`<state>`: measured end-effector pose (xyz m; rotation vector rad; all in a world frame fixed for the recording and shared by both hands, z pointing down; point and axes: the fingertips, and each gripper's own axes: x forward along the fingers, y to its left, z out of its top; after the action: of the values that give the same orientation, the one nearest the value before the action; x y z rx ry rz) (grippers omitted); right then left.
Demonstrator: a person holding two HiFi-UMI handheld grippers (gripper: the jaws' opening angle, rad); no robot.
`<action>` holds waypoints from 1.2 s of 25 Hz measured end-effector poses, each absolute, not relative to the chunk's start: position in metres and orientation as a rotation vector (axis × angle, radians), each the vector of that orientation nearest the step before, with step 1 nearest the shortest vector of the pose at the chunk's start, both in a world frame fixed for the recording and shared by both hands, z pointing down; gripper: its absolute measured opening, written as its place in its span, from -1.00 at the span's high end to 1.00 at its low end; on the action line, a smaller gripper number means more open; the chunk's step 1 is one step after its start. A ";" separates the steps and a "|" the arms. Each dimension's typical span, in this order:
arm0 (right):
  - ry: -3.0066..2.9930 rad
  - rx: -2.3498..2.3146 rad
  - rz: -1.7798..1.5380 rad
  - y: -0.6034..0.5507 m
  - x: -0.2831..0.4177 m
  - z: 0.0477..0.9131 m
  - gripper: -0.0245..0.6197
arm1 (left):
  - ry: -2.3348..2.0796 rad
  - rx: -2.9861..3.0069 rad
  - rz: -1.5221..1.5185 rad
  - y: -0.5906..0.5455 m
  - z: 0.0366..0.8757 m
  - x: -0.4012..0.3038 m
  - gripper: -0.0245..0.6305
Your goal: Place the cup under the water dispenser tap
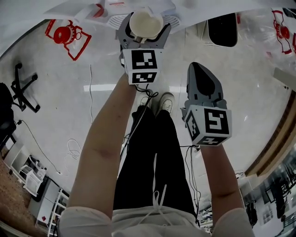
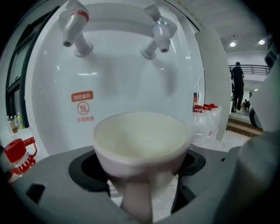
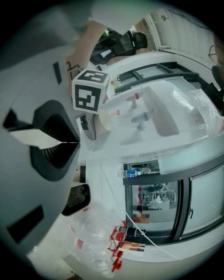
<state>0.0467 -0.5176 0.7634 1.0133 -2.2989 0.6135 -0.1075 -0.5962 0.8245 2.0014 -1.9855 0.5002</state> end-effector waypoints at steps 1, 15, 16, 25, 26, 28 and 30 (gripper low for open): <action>-2.297 1.016 0.615 -0.518 0.047 0.764 0.84 | -1.987 2.007 0.503 -0.598 0.825 -0.104 -0.48; -2.278 1.028 0.606 -0.514 0.049 0.763 0.84 | -2.018 2.060 0.465 -0.595 0.815 -0.093 -0.48; -2.277 1.025 0.602 -0.512 0.050 0.761 0.84 | -2.024 2.061 0.458 -0.594 0.810 -0.093 -0.48; -2.300 1.018 0.634 -0.487 0.046 0.730 0.84 | -2.083 2.015 0.309 -0.548 0.734 -0.091 -0.48; -2.304 1.018 0.638 -0.485 0.044 0.724 0.84 | -2.065 2.011 0.293 -0.539 0.726 -0.090 -0.48; -2.309 1.016 0.644 -0.480 0.044 0.711 0.84 | -2.039 1.994 0.285 -0.519 0.710 -0.090 -0.27; -2.311 1.022 0.652 -0.472 0.048 0.696 0.84 | -2.066 1.951 0.295 -0.495 0.694 -0.091 0.69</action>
<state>0.0477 -0.4723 0.6956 1.0218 -2.3110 0.6523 -0.0912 -0.4954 0.6938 1.9513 -2.0659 0.2949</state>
